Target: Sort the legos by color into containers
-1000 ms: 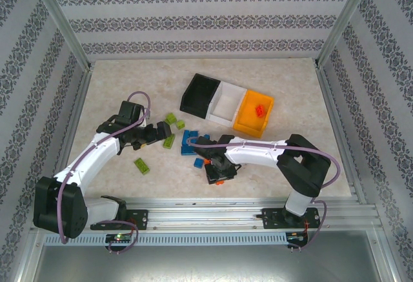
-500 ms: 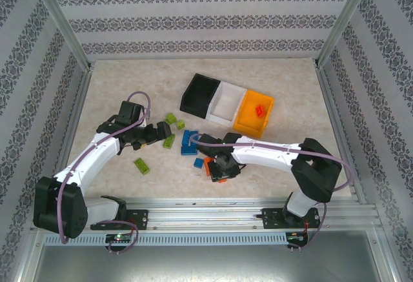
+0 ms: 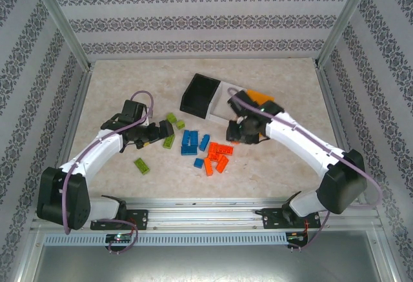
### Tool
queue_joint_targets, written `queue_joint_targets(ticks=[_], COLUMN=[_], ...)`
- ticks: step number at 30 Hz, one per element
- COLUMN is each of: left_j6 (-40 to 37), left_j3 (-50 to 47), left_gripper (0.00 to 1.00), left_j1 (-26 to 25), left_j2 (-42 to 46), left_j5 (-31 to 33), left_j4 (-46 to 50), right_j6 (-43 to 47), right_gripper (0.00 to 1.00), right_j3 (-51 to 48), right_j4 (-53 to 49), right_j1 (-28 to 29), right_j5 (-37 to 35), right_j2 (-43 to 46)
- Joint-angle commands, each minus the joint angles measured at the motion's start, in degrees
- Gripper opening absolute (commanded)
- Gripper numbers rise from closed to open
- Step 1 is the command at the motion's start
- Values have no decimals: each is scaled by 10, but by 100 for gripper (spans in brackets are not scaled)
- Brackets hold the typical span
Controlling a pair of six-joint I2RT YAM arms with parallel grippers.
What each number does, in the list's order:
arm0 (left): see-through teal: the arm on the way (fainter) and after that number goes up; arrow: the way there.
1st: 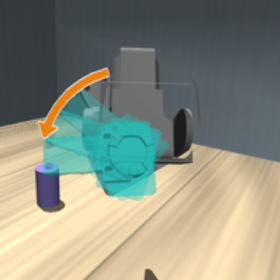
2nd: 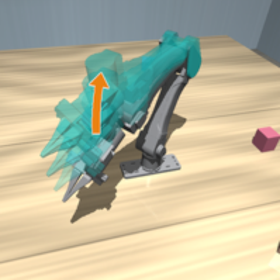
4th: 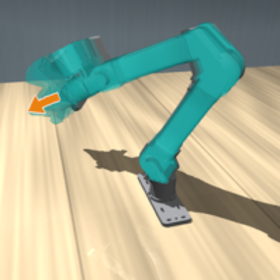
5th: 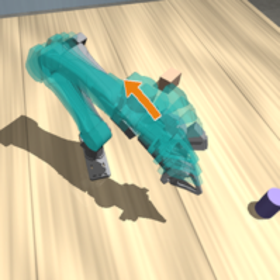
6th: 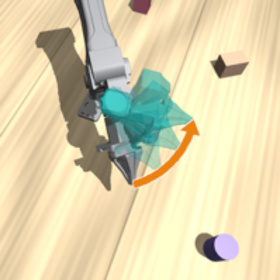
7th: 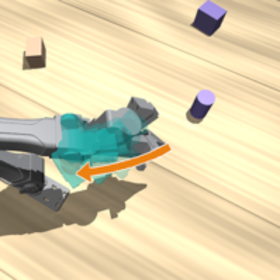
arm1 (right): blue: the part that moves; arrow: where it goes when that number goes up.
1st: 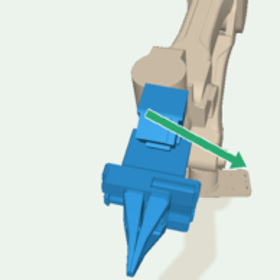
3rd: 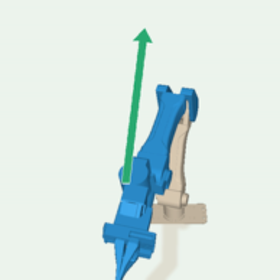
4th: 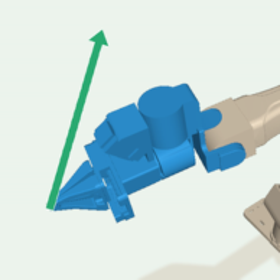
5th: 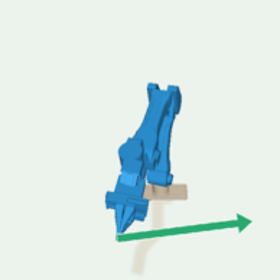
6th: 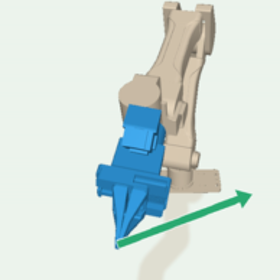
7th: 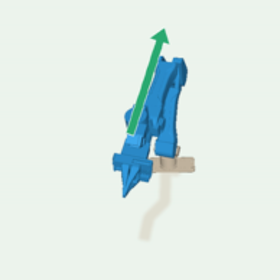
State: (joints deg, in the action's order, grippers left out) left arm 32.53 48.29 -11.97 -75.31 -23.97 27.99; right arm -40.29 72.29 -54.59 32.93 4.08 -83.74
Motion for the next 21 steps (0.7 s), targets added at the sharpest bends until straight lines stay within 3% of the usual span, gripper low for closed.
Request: queue_joint_targets(ticks=[1, 5, 8, 14, 21], left_j6=[7, 9, 27, 70, 58], left_j3=[6, 10, -2, -19, 27], left_gripper=[100, 100, 100, 100, 100], left_j1=[-5, -5, -5, -22, -42], left_j2=[-9, -15, -18, -43, -94], left_j5=[-16, -30, -77, -178, -184], left_j4=[-21, -21, -57, -143, -120], right_j6=[44, 68, 81, 111, 123], right_gripper=[35, 35, 35, 34, 40], right_j3=[46, 93, 125, 198, 241], right_j4=[-19, -7, 6, 10, 9], right_j1=[-59, -129, -160, -179, -185], right_j5=[13, 16, 22, 10, 8], right_j2=[-42, -123, -187, -301, -363])
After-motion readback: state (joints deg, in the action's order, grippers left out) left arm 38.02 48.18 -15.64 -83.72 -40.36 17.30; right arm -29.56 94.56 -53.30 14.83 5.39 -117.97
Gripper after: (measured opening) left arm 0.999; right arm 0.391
